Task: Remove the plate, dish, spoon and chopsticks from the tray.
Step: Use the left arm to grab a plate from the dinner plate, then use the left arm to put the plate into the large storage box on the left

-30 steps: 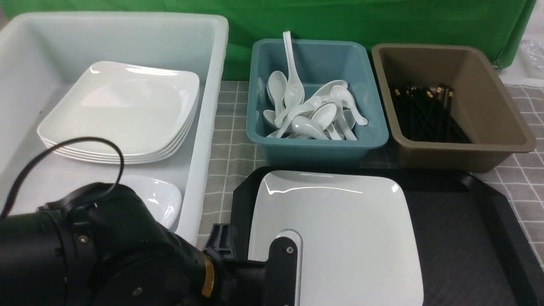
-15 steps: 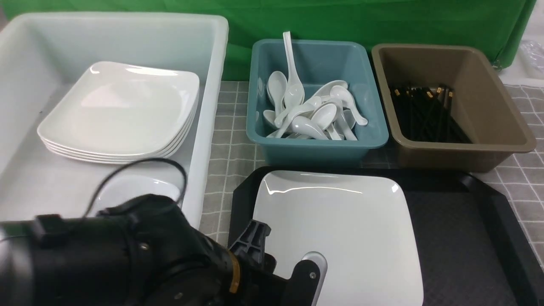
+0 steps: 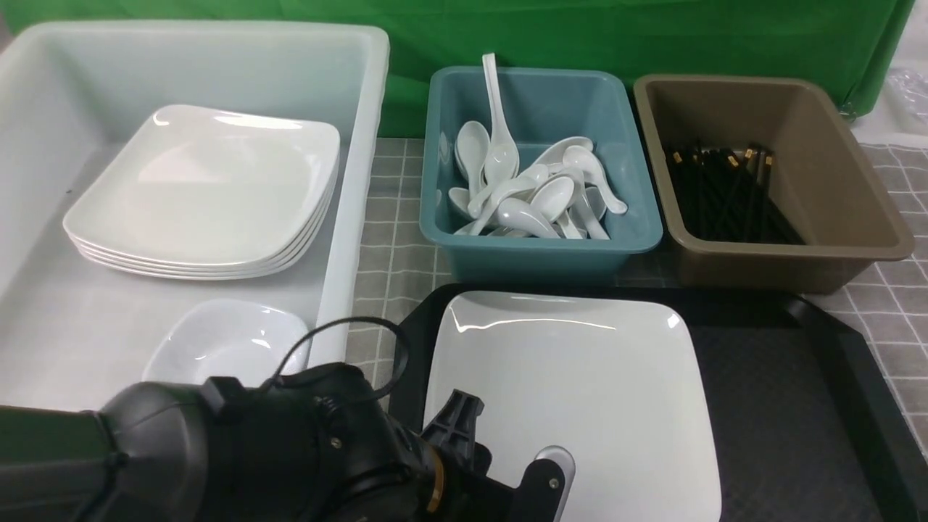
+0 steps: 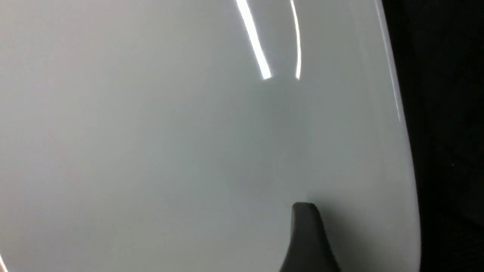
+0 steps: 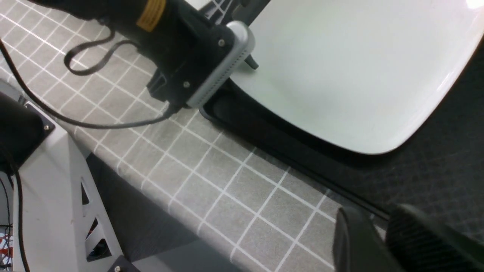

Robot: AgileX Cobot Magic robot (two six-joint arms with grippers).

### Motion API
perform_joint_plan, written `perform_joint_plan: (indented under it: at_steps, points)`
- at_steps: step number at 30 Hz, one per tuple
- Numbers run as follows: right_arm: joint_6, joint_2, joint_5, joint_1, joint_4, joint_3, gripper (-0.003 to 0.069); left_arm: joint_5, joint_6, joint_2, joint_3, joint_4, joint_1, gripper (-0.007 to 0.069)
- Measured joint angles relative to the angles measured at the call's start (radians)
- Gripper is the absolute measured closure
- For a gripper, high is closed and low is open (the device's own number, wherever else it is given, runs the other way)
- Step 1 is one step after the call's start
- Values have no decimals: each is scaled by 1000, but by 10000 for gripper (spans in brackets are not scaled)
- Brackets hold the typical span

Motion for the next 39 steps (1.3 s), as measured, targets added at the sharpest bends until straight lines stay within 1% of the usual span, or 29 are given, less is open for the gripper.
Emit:
perform_joint_plan:
  at_steps: [3, 5, 8, 11, 13, 14, 17, 20, 22, 23, 24, 25, 27, 30, 33, 35, 37, 39]
  points:
    - [0, 0, 0, 0, 0, 0, 494, -21, -42, 18, -6, 55, 0, 253]
    - [0, 0, 0, 0, 1, 0, 494, -33, -93, 30, -11, 101, 0, 258]
    - [0, 0, 0, 0, 1, 0, 494, -33, -134, 37, -11, 129, 0, 274]
    - [0, 0, 0, 0, 1, 0, 494, -18, -166, 43, -15, 135, -3, 336]
    - [0, 0, 0, 0, 1, 0, 494, -8, -168, 45, -17, 136, -8, 410]
    - [-1, 0, 0, 0, 2, 0, 494, -17, -162, 45, -17, 146, -12, 429]
    - [-1, 0, 0, 0, 2, 0, 494, -13, -163, 30, -18, 151, -33, 435]
    - [-1, 0, -1, 0, 2, 0, 494, 30, -187, -19, -12, 128, -76, 452]
    - [-1, 0, -11, 0, 2, 0, 494, 62, -202, -69, -8, 111, -116, 488]
    - [-1, 0, -22, 0, 2, 0, 494, 81, -209, -121, -8, 101, -144, 522]
    - [-1, 0, -29, 0, 3, 0, 494, 89, -211, -137, -8, 99, -153, 533]
    - [-1, 0, -43, 0, 3, 0, 494, 103, -221, -187, -8, 95, -182, 561]
    - [-1, 0, -61, 0, 2, 0, 494, 140, -237, -282, -8, 83, -221, 589]
    - [-1, 0, -77, 0, -2, 1, 494, 175, -245, -368, -7, 50, -244, 598]
    - [-1, 0, -96, 0, -8, 1, 496, 201, -251, -448, -2, -1, -246, 598]
    - [-1, 0, -112, 0, -20, 1, 526, 219, -251, -510, 2, -16, -246, 597]
    - [0, 0, -129, 0, -34, 1, 588, 220, -251, -544, 2, -21, -246, 597]
    - [10, 0, -133, 0, -52, 0, 621, 219, -251, -582, 2, -23, -246, 597]
